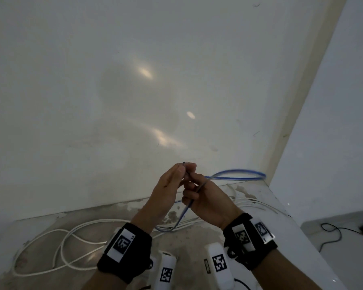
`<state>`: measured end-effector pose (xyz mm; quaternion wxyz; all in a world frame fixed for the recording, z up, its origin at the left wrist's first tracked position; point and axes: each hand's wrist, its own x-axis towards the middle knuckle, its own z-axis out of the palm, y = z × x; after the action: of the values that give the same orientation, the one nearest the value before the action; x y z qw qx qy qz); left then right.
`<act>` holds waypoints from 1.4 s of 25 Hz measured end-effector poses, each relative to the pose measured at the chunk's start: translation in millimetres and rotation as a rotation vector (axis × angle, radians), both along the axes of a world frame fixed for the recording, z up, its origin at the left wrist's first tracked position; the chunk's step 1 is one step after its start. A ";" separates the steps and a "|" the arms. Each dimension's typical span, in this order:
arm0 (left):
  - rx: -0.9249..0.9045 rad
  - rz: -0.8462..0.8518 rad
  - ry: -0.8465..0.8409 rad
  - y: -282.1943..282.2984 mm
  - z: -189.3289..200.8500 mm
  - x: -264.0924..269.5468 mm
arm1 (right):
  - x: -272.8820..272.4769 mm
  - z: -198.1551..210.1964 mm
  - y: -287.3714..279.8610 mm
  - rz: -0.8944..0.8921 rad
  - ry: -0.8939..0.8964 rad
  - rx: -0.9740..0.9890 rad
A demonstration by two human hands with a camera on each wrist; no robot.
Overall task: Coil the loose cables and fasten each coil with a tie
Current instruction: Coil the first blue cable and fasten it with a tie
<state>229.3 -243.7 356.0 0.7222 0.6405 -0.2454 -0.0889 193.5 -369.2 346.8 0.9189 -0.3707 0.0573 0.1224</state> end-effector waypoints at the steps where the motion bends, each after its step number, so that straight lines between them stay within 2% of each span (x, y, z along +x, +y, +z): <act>1: 0.087 0.027 -0.109 2.5 0.2 -1.7 | -1.2 3.2 0.4 0.018 0.013 -0.012; 5: 0.238 0.030 -0.305 7.5 13.7 -10.9 | -12.5 16.9 -1.6 0.070 0.037 -0.059; 8: 0.339 0.020 -0.425 2.7 9.5 -19.1 | -18.4 21.0 -5.8 0.021 0.082 -0.184; 11: 0.436 0.079 -0.473 -3.6 2.0 -23.1 | -20.1 14.7 -5.0 -0.025 0.185 -0.343; 14: 0.499 0.091 -0.462 -9.5 -7.9 -30.8 | -23.7 7.2 -5.1 0.012 0.202 -0.492; 17: 0.426 0.048 -0.272 -15.4 -10.8 -45.8 | -30.4 2.1 -5.5 0.091 0.186 -0.583; 20: 0.274 0.119 0.020 -18.8 -4.1 -46.3 | -37.9 1.8 -6.6 0.098 0.122 -0.513; 22: 0.068 0.099 0.160 -17.6 2.7 -42.0 | -45.4 -2.2 -11.3 0.142 0.031 -0.506; 25: -0.282 0.014 0.412 -10.3 18.6 -41.0 | -61.5 -22.2 -25.7 0.269 -0.203 -0.634; 27: -0.359 -0.038 0.518 2.9 29.2 -40.6 | -70.5 -36.6 -41.5 0.362 -0.327 -0.772; 29: -0.328 -0.054 0.590 20.9 34.5 -34.3 | -75.4 -48.1 -61.8 0.450 -0.393 -0.974; 31: -0.194 -0.026 0.622 38.3 35.8 -25.9 | -76.7 -57.9 -81.1 0.501 -0.430 -1.197; 35: -0.003 0.057 0.617 57.5 33.3 -17.1 | -67.1 -68.7 -100.6 0.370 -0.564 -1.598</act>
<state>212.2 -186.3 389.3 0.7658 0.5888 0.0031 -0.2585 126.4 -469.7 278.1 0.3283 -0.9250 -0.1651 0.0966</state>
